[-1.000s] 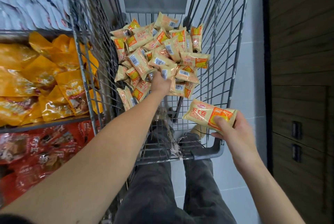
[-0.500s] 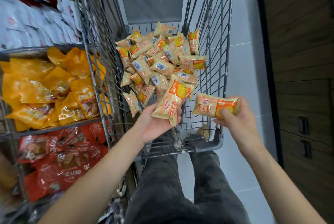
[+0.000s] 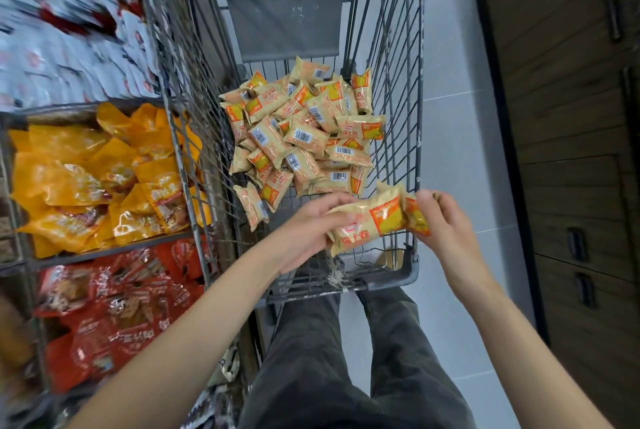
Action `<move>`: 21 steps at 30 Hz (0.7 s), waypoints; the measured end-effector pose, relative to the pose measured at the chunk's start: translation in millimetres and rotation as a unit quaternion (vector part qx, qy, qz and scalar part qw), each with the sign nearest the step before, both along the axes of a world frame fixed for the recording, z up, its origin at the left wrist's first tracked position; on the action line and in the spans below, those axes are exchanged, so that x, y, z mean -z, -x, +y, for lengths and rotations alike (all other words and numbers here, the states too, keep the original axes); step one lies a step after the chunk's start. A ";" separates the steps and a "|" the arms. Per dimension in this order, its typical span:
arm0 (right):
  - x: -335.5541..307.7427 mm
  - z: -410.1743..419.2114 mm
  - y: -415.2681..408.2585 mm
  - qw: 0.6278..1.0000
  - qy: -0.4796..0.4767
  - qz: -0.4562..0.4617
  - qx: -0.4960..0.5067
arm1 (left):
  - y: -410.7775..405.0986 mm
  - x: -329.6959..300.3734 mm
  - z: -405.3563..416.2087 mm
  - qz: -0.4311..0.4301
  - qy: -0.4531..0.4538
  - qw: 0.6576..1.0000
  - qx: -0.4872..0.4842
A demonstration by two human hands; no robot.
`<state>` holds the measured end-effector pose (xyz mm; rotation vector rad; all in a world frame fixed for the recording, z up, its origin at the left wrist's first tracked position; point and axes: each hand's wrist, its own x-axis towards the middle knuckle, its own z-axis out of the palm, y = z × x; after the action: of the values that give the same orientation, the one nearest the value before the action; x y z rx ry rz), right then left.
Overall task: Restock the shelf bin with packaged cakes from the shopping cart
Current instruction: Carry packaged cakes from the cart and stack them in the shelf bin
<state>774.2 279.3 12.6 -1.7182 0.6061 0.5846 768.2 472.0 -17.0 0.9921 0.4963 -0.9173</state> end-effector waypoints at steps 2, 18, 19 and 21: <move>-2.0 3.5 2.9 0.998 0.007 0.000 -0.064 | -0.5 -3.0 -9.8 -0.051 -0.046 0.997 0.026; 9.0 4.4 4.0 0.996 0.057 0.002 -0.071 | -41.9 19.3 -11.6 -0.172 -0.228 0.957 0.046; 9.9 4.4 3.6 0.997 0.061 0.000 -0.054 | -50.3 31.4 -11.7 -0.155 -0.262 0.953 0.006; 11.0 1.3 3.1 0.998 0.057 0.003 -0.019 | -69.6 61.8 -14.7 -0.141 -0.332 0.933 0.015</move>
<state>771.1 280.6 1.6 -1.8387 0.6226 0.5921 837.8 457.3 -78.8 1.7235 0.5571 -0.6171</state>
